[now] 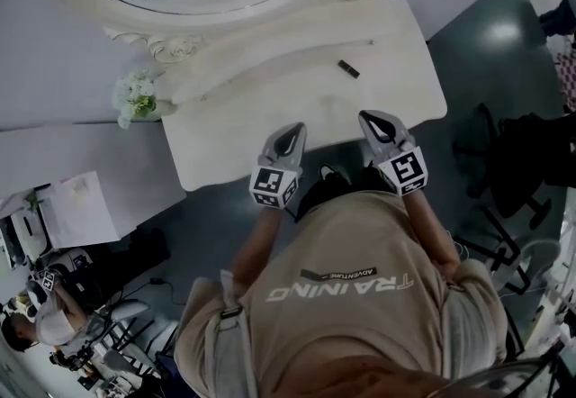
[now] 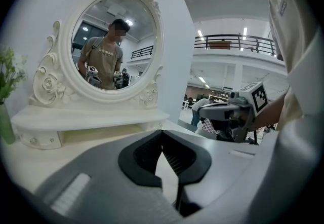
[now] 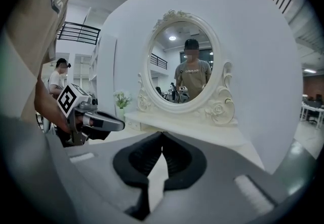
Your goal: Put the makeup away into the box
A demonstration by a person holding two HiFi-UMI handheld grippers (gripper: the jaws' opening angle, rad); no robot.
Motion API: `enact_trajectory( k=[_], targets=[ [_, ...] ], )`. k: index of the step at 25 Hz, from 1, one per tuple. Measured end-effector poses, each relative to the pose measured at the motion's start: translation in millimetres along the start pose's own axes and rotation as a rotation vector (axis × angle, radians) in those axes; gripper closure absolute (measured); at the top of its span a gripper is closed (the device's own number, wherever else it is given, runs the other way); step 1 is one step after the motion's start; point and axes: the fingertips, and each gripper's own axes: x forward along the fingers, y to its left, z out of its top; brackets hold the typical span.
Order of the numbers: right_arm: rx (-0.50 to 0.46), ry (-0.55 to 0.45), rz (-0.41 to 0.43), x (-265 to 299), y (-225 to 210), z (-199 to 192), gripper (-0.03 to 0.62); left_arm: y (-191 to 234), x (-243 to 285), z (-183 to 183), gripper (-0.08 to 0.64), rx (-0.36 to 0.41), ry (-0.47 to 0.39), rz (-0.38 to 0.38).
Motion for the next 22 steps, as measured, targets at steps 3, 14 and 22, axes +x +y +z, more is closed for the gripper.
enact_trajectory(
  k=[3,14,22],
  targets=[
    [-0.05,0.02,0.005,4,-6,-5,0.589,8,9,-7,0.554,0.002,0.02,0.016],
    [-0.001,0.029,0.12,21,-77,-36,0.589,-13,89,20,0.554,0.011,0.053,0.064],
    [0.055,0.004,0.165,41,-154,-37,0.589,-21,159,65,0.554,0.053,0.056,0.136]
  ],
)
